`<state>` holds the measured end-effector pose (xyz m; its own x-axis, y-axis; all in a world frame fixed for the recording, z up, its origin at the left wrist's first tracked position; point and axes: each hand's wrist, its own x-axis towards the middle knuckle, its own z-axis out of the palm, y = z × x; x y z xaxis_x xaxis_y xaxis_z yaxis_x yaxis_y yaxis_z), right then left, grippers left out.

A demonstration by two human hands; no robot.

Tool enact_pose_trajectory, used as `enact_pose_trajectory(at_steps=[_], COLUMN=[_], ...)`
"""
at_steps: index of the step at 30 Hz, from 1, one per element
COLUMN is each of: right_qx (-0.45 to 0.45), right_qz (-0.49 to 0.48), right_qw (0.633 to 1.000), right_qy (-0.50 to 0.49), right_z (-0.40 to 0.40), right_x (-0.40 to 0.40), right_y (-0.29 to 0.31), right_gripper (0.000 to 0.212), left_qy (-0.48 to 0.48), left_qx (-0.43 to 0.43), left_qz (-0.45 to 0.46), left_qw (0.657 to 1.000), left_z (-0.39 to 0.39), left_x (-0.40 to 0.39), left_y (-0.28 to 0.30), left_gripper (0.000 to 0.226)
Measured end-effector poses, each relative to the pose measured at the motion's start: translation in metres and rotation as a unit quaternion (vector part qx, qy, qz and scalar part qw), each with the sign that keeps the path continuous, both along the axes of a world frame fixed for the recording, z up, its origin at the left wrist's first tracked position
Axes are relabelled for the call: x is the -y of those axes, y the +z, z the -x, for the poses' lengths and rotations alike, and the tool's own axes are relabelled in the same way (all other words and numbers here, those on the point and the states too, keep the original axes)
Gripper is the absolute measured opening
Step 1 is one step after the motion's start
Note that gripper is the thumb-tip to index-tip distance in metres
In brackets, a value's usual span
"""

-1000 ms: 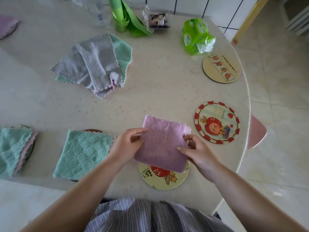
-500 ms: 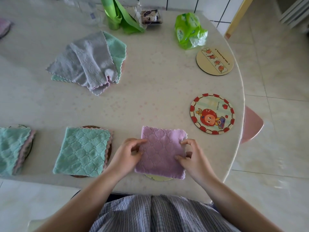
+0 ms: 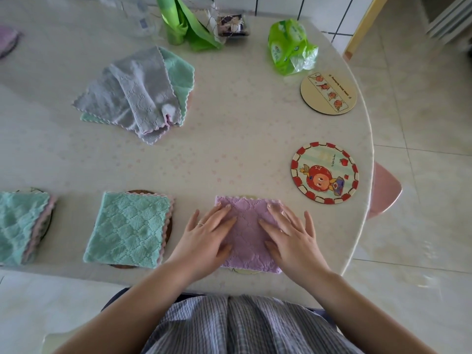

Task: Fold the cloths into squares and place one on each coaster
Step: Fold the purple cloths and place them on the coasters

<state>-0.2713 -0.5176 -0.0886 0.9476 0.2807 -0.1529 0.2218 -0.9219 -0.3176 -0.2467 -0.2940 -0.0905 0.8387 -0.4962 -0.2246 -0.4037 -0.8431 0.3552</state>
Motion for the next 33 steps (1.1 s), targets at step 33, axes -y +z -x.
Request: enact_pose_trajectory(at_steps=[33], right_qx=[0.022], right_qz=[0.079], right_qw=[0.996], right_qy=[0.032], right_z=[-0.264], right_x=[-0.247], right_y=[0.023], right_gripper=[0.03], left_qy=[0.231], left_qx=[0.014], left_qz=[0.064], left_qw=[0.971], left_z=[-0.248], left_x=[-0.175], left_y=[0.004], left_gripper=[0.037])
